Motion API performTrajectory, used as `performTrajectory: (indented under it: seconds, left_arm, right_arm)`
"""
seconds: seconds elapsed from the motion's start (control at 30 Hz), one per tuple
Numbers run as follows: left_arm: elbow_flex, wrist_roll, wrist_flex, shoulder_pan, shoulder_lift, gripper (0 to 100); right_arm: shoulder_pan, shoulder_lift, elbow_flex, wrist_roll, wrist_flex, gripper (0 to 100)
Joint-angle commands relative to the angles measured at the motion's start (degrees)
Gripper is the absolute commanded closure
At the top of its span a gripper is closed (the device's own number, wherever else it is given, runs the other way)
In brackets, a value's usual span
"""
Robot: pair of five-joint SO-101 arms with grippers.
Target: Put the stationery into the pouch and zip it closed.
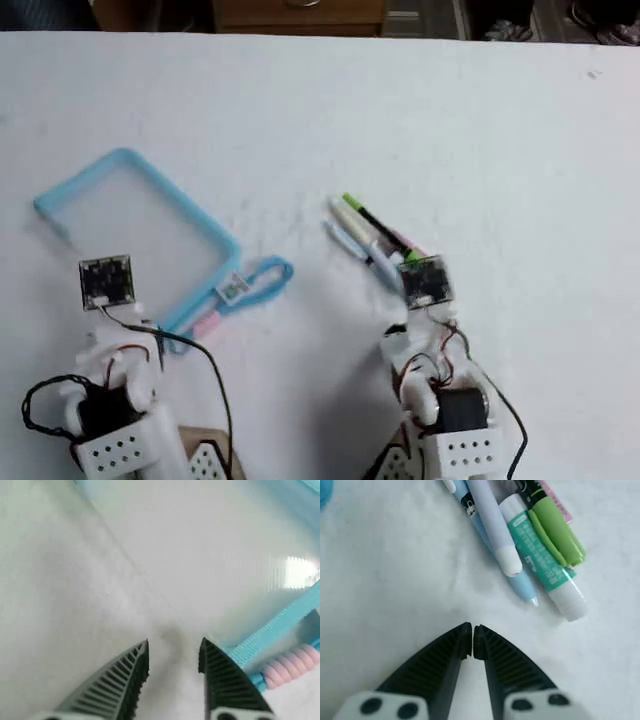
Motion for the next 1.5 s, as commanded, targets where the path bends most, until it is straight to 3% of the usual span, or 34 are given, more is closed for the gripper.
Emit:
performTrajectory:
  seconds: [0.0,0.13,0.4,0.57,0.7,0.77,0.87,1.0,1.1,1.3,1.47]
  left_arm:
    - [-0.3,0.4,-1.6,-0.3,-0.6,88]
    - [-0.3,0.6,-1.3,-0.5,-0.6,81]
    - [-0.3,0.4,-1.2,-0.7,-0.6,81]
    - [-0.3,-0.2,-1.7,-2.2,-0.6,98]
    - [-0.3,0.2,-1.6,-2.5,-0.6,86]
    - [-0.3,2.2,-1.3,-2.8,-0.6,78]
    - [-0.3,2.3,-1.3,-4.5,-0.6,76]
    - [-0.3,1.6,-1.7,-4.6,-0.6,88]
    - [-0.3,0.6,-1.8,-4.2,-0.6,98]
    - [-0.4,2.1,-1.5,-4.3,-0.6,79]
    - [-0.3,1.6,-1.6,-4.3,-0.6,82]
  right_arm:
    - [-0.4,-0.2,0.4,-0.1,-0.7,97.1]
    - [-0.5,-0.2,0.4,-0.1,-0.7,97.1]
    - [-0.3,-0.2,0.4,0.4,-0.7,97.1]
    - [-0.7,-0.7,0.4,0.4,-0.8,97.1]
    - [-0.7,-0.7,0.0,1.1,-2.2,97.1]
    - [-2.9,-0.7,-2.3,4.1,-2.5,97.1]
    - [-8.5,-0.3,-8.3,6.0,-2.8,97.1]
    - [-18.3,-0.2,-15.6,6.2,-2.9,96.6]
    - [-23.2,0.1,-17.1,6.2,-5.4,90.2]
    - [-24.3,11.6,-21.2,6.1,-11.6,82.0]
    - [-24.4,33.3,-36.0,6.2,-12.0,81.8]
